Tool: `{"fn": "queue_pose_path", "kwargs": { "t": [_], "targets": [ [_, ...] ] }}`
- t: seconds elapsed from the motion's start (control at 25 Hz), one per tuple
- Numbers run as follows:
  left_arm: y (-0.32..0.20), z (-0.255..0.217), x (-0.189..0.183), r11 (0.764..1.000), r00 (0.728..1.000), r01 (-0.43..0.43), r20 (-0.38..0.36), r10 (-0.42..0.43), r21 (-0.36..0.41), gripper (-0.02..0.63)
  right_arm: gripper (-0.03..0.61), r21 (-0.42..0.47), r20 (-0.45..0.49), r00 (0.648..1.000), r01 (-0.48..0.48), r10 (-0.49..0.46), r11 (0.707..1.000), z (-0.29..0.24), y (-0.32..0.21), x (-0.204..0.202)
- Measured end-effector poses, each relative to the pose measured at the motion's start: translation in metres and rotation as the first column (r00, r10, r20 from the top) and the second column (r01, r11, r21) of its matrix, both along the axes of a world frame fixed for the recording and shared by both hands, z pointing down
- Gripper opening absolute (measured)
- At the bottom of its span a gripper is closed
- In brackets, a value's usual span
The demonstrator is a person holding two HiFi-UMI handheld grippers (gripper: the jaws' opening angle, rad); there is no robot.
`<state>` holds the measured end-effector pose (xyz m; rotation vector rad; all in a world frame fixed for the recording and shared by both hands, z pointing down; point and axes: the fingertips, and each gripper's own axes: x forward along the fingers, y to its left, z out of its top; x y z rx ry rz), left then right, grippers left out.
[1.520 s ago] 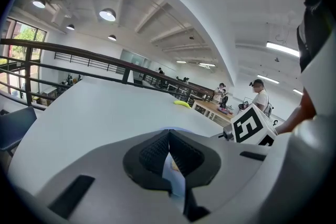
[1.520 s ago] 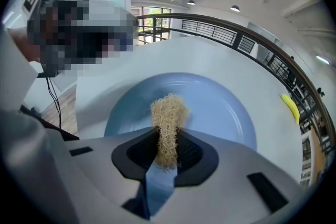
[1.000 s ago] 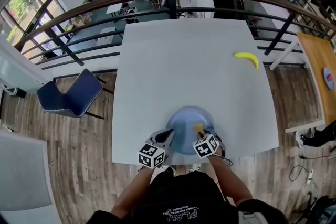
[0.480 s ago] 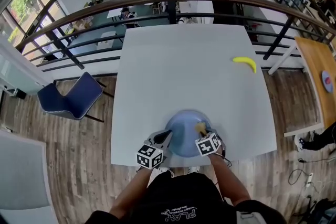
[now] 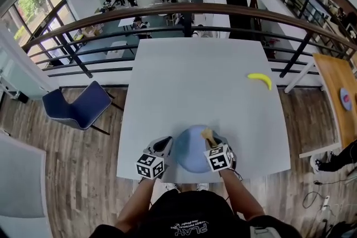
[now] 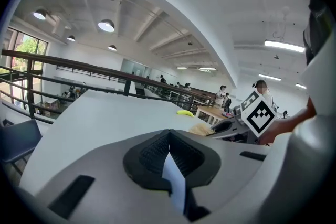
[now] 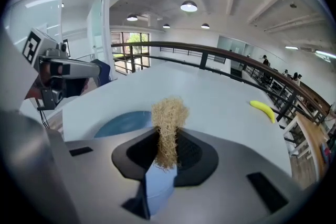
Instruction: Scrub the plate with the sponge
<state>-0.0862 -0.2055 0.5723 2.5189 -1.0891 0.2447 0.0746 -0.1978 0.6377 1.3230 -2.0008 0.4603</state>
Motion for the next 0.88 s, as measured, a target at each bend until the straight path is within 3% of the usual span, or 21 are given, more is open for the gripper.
{"fn": "queue_pose_path", "kwargs": {
  "t": [0.2, 0.52, 0.72, 0.88],
  "targets": [
    [-0.014, -0.028, -0.012, 0.997, 0.998, 0.06, -0.037, -0.058, 0.047, 0.012, 0.074, 0.229, 0.119, 0.991, 0.029, -0.057, 0.973, -0.064, -0.017, -0.015],
    [-0.022, -0.085, -0.028, 0.977, 0.988, 0.134, -0.097, -0.118, 0.169, 0.012, 0.072, 0.503, 0.193, 0.978, -0.026, -0.084, 0.864, -0.159, -0.023, -0.017],
    [-0.022, -0.11, -0.031, 0.966, 0.989, 0.127, -0.104, -0.106, 0.224, 0.012, 0.072, 0.595, 0.213, 0.974, -0.065, -0.079, 0.801, -0.193, -0.019, -0.013],
    [-0.018, -0.118, -0.029, 0.964, 0.99, 0.117, -0.107, -0.093, 0.241, 0.012, 0.072, 0.613, 0.23, 0.97, -0.083, -0.077, 0.785, -0.204, -0.017, -0.013]
  ]
}}
